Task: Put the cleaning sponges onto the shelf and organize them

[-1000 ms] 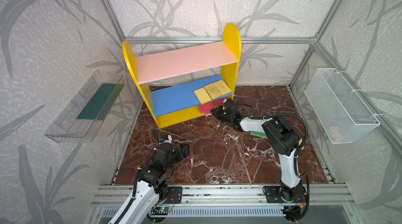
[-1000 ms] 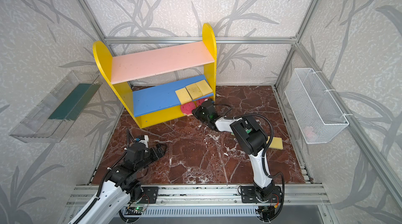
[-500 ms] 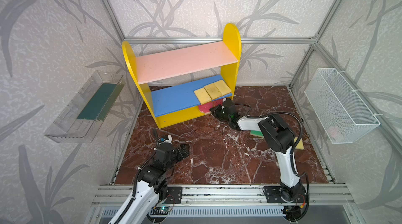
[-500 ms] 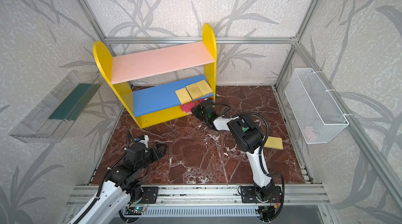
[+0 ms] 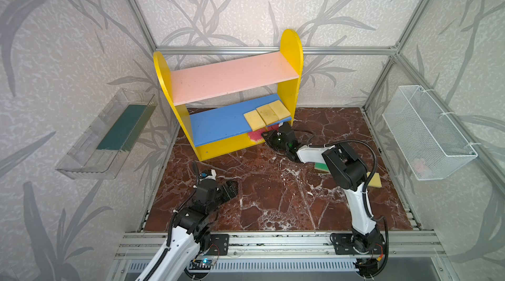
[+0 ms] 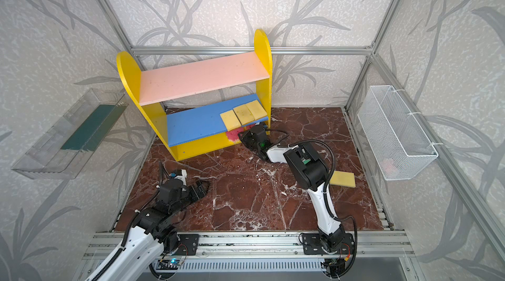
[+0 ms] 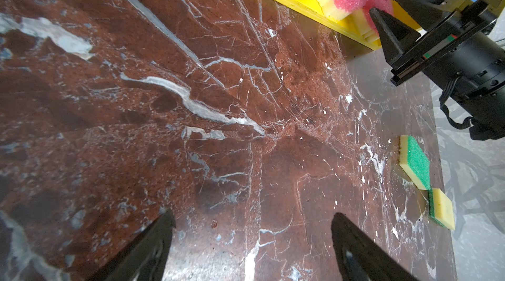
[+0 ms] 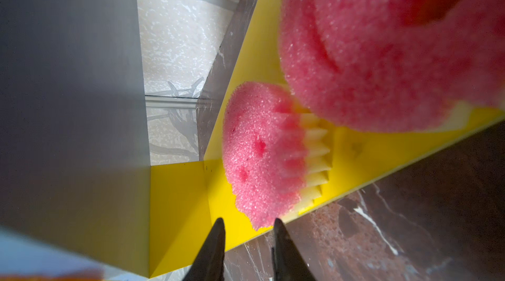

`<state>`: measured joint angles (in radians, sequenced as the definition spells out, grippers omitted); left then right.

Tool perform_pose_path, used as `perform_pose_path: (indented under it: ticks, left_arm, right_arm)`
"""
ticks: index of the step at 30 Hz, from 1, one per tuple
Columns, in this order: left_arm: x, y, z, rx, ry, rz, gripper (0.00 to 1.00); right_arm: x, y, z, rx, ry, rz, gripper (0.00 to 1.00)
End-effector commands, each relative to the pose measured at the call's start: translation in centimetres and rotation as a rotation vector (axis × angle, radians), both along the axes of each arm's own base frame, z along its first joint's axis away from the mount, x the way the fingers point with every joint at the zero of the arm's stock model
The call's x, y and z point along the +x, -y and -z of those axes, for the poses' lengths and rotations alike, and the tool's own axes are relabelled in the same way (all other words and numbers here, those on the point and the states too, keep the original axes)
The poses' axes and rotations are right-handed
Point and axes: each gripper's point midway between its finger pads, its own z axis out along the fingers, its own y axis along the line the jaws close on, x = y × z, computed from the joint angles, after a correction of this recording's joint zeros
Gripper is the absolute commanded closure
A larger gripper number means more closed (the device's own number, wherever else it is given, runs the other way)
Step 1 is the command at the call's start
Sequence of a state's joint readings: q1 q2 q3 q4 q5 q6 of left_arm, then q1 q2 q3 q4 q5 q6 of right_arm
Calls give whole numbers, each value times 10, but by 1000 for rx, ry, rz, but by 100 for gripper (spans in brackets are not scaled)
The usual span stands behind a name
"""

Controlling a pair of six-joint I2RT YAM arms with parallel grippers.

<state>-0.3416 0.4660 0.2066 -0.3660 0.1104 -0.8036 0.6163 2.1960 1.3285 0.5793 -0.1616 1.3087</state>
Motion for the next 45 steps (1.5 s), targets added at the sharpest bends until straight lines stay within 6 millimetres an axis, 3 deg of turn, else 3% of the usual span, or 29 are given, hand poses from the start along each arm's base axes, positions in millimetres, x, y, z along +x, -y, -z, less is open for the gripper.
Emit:
perform_pose_path:
  ticks: [1,8,17,20,26,31,37,40,45]
  left_arm:
    - [-1,-2,3,13,-5,-2,8]
    - [-2,-1,-3,13,-3,6,8]
    - [1,9,-16,21,3,31,8]
    - [5,21,-21,55,10,59,8]
    - [19,50,-32,110,5,125,8]
    - [34,90,-37,162,15,201,8]
    - [51,141,-37,187,-3,290,8]
    - [59,157,-35,173,-9,313,8]
    - [65,166,-30,186,-21,327,8]
  right_arm:
    - [2,-4,-3,5,18,-14,66]
    - [-16,7,-10,-16,20,-34,64]
    - [-70,43,-28,-127,14,-152,62]
    - [-91,72,-27,-174,-19,-177,60]
    - [-124,151,-28,-199,-79,-174,57]
    - [-150,225,-26,-283,-126,-110,48]
    - [-167,305,-9,-278,-207,49,42]
    - [-170,333,-1,-270,-234,122,41]
    - [-165,352,11,-278,-276,175,40]
